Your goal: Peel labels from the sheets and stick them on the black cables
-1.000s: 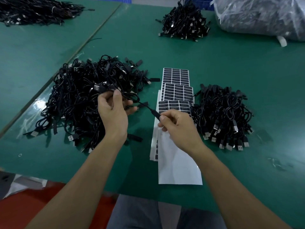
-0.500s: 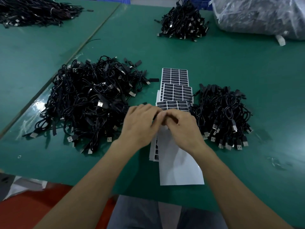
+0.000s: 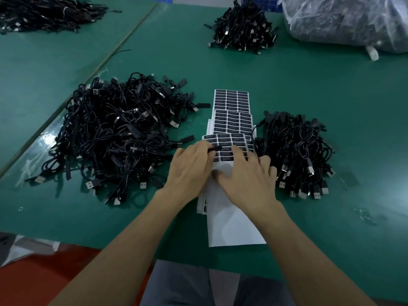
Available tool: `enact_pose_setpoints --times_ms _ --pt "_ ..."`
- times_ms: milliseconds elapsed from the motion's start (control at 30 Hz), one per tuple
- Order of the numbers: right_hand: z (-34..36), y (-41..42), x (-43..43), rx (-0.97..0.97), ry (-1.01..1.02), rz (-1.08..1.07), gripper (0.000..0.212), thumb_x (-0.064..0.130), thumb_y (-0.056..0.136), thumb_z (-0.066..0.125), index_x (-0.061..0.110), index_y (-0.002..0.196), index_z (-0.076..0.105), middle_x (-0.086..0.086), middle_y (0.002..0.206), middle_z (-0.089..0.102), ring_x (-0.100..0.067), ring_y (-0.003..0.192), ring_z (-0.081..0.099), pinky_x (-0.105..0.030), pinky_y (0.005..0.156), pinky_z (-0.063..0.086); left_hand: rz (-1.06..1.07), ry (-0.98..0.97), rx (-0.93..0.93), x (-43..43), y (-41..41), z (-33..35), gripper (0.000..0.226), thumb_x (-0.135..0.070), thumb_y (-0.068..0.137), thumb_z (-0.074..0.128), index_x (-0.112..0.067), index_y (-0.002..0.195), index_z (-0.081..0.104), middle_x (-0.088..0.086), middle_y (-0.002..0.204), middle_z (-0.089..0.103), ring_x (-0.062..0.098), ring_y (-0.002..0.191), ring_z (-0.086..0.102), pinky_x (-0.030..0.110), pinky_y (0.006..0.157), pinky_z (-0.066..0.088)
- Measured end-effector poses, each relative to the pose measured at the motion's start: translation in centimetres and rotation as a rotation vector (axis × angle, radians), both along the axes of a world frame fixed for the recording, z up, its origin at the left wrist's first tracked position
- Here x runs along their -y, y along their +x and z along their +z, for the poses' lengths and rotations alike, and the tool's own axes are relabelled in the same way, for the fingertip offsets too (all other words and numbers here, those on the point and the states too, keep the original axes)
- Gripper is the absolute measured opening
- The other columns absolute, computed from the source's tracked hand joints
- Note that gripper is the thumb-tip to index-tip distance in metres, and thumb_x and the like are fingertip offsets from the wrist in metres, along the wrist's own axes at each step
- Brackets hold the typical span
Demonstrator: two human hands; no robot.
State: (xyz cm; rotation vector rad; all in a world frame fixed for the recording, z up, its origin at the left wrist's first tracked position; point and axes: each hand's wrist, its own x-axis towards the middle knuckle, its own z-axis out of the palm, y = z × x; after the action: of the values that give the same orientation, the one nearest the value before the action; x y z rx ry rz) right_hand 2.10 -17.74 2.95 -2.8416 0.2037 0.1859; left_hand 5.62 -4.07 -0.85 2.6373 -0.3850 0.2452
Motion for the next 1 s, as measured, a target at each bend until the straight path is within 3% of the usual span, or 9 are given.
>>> enact_pose_setpoints --times_ms 233,433,500,567,633,733,833,900,1000 --pt "0.3 -0.2 0.3 -0.011 0.126 0.07 0.066 0.046 0.097 0.049 0.03 0.155 0.022 0.0 0.152 0.044 -0.029 0.138 0.028 -0.047 0.108 0.025 0.025 0.185 0.049 -0.4 0.0 -1.3 0.042 -0.052 0.099 0.03 -0.015 0.095 0.049 0.001 0.093 0.05 0.023 0.087 0.049 0.036 0.081 0.033" --pt "0.6 0.8 1.2 0.02 0.639 -0.04 0.066 0.028 0.091 0.066 0.027 0.15 0.038 0.0 0.152 0.042 -0.023 0.138 0.039 -0.043 0.113 0.035 0.009 0.136 -0.048 -0.9 0.6 -1.5 0.058 -0.069 0.085 0.033 -0.017 0.105 0.048 -0.002 0.104 0.049 0.019 0.096 0.047 0.031 0.086 0.032" --pt "1.0 1.4 1.3 0.027 0.747 -0.154 0.065 0.025 0.088 0.07 0.026 0.147 0.042 0.004 0.142 0.049 -0.017 0.121 0.05 -0.038 0.099 0.045 -0.008 0.087 -0.083 -1.1 0.7 -1.3 0.057 -0.073 0.083 0.04 -0.02 0.103 0.047 -0.007 0.101 0.047 0.015 0.093 0.045 0.031 0.086 0.033" --pt "1.3 2.1 1.4 -0.019 0.88 -0.293 0.061 0.022 0.087 0.072 0.026 0.142 0.047 0.01 0.118 0.054 -0.011 0.096 0.056 -0.037 0.082 0.054 -0.006 0.013 -0.129 -1.3 1.0 -1.1 0.051 -0.072 0.081 0.054 -0.024 0.097 0.047 -0.013 0.092 0.045 0.011 0.086 0.042 0.031 0.08 0.033" --pt "1.4 2.8 1.6 -0.084 1.017 -0.417 0.055 0.017 0.087 0.073 0.024 0.137 0.05 0.004 0.107 0.057 -0.013 0.086 0.058 -0.041 0.077 0.06 0.016 -0.059 -0.182 -1.4 1.2 -0.9 0.048 -0.067 0.078 0.067 -0.025 0.09 0.047 -0.015 0.085 0.045 0.011 0.078 0.043 0.032 0.071 0.033" --pt "1.3 3.2 2.0 -0.136 1.188 -0.473 0.047 0.006 0.09 0.069 0.017 0.131 0.048 -0.01 0.093 0.063 -0.011 0.061 0.054 -0.025 0.05 0.047 0.061 -0.14 -0.226 -1.5 1.3 -0.7 0.05 -0.063 0.072 0.075 -0.023 0.081 0.046 -0.009 0.081 0.049 0.01 0.073 0.047 0.03 0.061 0.034" --pt "0.5 2.9 2.4 -0.155 1.101 -0.384 0.03 0.001 0.088 0.068 0.015 0.112 0.058 -0.007 0.074 0.062 -0.005 0.047 0.051 -0.016 0.039 0.036 0.058 -0.184 -0.184 -1.4 1.1 -0.6 0.05 -0.065 0.072 0.075 -0.026 0.078 0.042 -0.01 0.08 0.049 0.006 0.073 0.046 0.025 0.061 0.031" --pt "-0.3 2.7 2.7 -0.129 0.991 -0.322 0.009 0.002 0.085 0.067 0.01 0.087 0.068 -0.003 0.064 0.06 -0.007 0.048 0.05 -0.016 0.039 0.035 0.048 -0.202 -0.154 -1.3 0.9 -0.4 0.046 -0.058 0.074 0.077 -0.023 0.084 0.048 -0.011 0.081 0.05 0.009 0.076 0.048 0.029 0.067 0.037" --pt "-1.0 2.4 3.0 -0.082 0.997 -0.324 0.017 0.004 0.085 0.067 0.013 0.071 0.072 0.0 0.05 0.058 -0.01 0.049 0.051 -0.019 0.04 0.037 0.065 -0.239 -0.141 -1.1 0.6 0.2 0.037 -0.041 0.077 0.08 -0.017 0.09 0.055 -0.01 0.08 0.051 0.015 0.077 0.05 0.036 0.075 0.042"
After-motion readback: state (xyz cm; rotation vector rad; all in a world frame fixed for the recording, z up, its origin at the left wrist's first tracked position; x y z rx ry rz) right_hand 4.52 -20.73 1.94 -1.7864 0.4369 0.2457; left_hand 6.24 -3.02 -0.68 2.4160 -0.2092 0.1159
